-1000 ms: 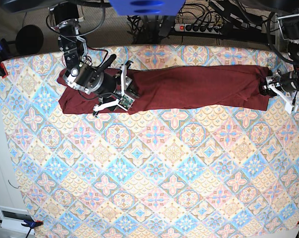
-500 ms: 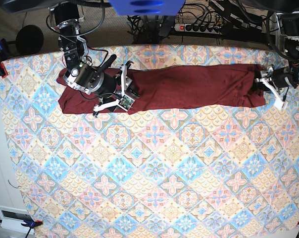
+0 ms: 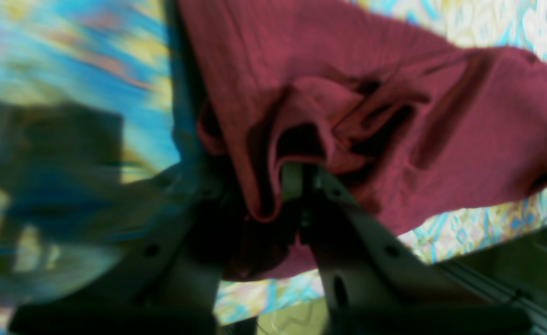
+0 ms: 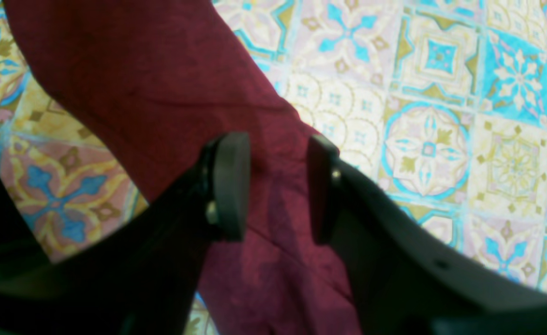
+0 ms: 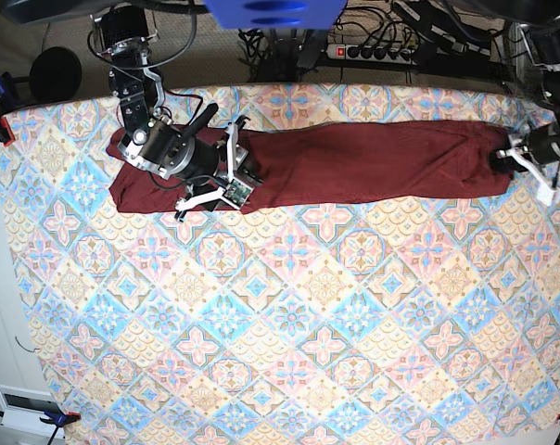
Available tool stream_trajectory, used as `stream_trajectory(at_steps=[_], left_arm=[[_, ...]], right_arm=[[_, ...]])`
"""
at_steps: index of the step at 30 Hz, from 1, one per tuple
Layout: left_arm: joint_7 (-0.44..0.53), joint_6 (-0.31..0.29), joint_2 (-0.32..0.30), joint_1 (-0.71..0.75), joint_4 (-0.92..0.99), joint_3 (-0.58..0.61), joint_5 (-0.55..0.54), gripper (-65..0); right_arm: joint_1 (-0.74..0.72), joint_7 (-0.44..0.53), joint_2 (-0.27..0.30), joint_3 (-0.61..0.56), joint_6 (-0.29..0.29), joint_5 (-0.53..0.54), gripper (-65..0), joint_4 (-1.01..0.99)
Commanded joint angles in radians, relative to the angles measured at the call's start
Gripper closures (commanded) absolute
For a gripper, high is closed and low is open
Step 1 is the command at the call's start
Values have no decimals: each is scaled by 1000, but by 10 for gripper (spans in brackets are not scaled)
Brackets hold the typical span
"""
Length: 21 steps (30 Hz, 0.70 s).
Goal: Layout the t-shirt on the table in an organized manner, then fold the t-shirt properly
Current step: 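Lift the shirt end with the left gripper and fold it toward the right gripper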
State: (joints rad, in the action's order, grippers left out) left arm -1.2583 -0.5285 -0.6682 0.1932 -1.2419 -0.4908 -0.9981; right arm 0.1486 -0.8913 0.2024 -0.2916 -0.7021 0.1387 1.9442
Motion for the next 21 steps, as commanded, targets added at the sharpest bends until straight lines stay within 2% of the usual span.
stream_trajectory(at_steps=[1,7,11,15,18,21], left_arm=[[13,-2,-37,-11,-12,-29,17,0],[13,-2,-48,-14,-22,-70,41,0],[-1,-2,-28,18,-155,-70,41,0],[-62,-2,69,56,-370,-70,40,0],[-122,1,166,81,-540,-72,40,0],[-137,1,253,114,-665,-70,43,0]], right_arm=[[-14,21,2,5,4,17,-200,19],[-14,21,2,4,4,17,-200,19],[-14,21,2,5,4,17,-200,19],[-14,21,15,5,4,17,-200,19],[-14,21,22,7,4,17,-200,19],[-14,21,22,27,4,17,-200,21]])
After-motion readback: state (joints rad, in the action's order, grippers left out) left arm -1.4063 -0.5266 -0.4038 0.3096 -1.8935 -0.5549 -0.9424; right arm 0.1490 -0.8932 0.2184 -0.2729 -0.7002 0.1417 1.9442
